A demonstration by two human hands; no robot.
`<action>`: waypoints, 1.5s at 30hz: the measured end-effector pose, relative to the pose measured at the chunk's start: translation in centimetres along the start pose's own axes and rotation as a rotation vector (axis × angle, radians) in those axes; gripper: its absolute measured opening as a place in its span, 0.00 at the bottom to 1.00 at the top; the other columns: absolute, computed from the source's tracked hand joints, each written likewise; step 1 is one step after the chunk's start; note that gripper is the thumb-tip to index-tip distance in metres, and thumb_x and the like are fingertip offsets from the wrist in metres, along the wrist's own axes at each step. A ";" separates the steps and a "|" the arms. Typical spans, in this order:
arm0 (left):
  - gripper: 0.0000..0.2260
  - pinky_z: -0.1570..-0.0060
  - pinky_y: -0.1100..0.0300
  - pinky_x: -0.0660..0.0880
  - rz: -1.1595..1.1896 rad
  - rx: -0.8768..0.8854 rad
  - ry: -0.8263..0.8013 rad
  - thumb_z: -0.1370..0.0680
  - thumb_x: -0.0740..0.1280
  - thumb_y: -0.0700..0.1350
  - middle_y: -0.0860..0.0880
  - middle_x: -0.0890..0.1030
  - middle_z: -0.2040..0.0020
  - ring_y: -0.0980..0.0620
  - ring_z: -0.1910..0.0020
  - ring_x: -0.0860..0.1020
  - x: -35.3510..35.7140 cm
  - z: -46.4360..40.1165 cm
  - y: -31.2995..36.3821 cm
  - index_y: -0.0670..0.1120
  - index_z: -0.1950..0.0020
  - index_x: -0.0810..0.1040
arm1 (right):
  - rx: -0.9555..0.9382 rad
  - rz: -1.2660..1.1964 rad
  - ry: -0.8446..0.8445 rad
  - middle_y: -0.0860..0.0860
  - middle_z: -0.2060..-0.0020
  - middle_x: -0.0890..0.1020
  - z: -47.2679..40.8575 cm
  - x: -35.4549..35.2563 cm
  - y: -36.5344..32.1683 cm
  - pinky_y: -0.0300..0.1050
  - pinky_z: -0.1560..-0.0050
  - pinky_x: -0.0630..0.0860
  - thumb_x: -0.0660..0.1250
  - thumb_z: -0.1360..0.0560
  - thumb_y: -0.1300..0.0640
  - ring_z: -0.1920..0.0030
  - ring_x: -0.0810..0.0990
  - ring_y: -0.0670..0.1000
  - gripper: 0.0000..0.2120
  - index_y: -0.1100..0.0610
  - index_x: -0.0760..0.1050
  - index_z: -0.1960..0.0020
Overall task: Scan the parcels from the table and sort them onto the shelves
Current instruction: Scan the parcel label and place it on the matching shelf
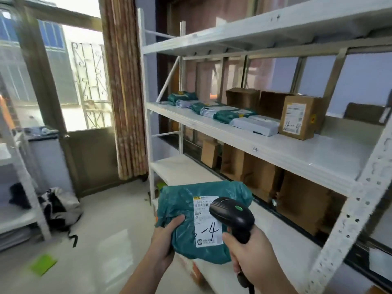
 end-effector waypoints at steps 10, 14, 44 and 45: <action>0.26 0.36 0.37 0.79 0.040 0.079 -0.070 0.29 0.77 0.39 0.36 0.86 0.41 0.34 0.42 0.85 -1.8 -9.8 12.1 0.40 0.32 0.77 | -0.065 -0.098 0.048 0.53 0.77 0.75 -8.9 5.7 -9.9 0.46 0.70 0.75 0.70 0.23 0.58 0.77 0.74 0.51 0.05 0.59 0.76 0.54; 0.32 0.39 0.39 0.81 0.042 0.097 -0.164 0.32 0.82 0.39 0.38 0.86 0.40 0.35 0.41 0.85 3.1 -14.4 14.4 0.40 0.30 0.76 | -0.130 -0.087 0.135 0.53 0.77 0.75 -12.3 3.8 -12.9 0.46 0.70 0.75 0.70 0.23 0.57 0.77 0.73 0.50 0.06 0.59 0.75 0.55; 0.14 0.54 0.48 0.82 -0.253 -0.236 -0.816 0.19 0.73 0.50 0.45 0.86 0.48 0.43 0.50 0.85 43.1 -17.8 6.6 0.48 0.36 0.78 | 0.193 0.072 1.002 0.54 0.78 0.78 -6.3 -14.7 -10.4 0.51 0.63 0.80 0.69 0.24 0.55 0.76 0.78 0.52 0.07 0.58 0.76 0.56; 0.15 0.50 0.47 0.82 -0.269 -0.234 -0.804 0.19 0.72 0.51 0.45 0.86 0.47 0.42 0.49 0.85 43.5 -18.0 6.3 0.47 0.35 0.79 | 0.192 0.066 1.001 0.54 0.77 0.78 -6.2 -15.2 -10.1 0.53 0.63 0.80 0.69 0.24 0.56 0.76 0.78 0.53 0.07 0.59 0.76 0.55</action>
Point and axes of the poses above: each hand's wrist, its own z-axis away from the middle knuckle, its own x-axis out of the palm, y = z × x, the point moved 9 cm from there along -z, towards the middle knuckle
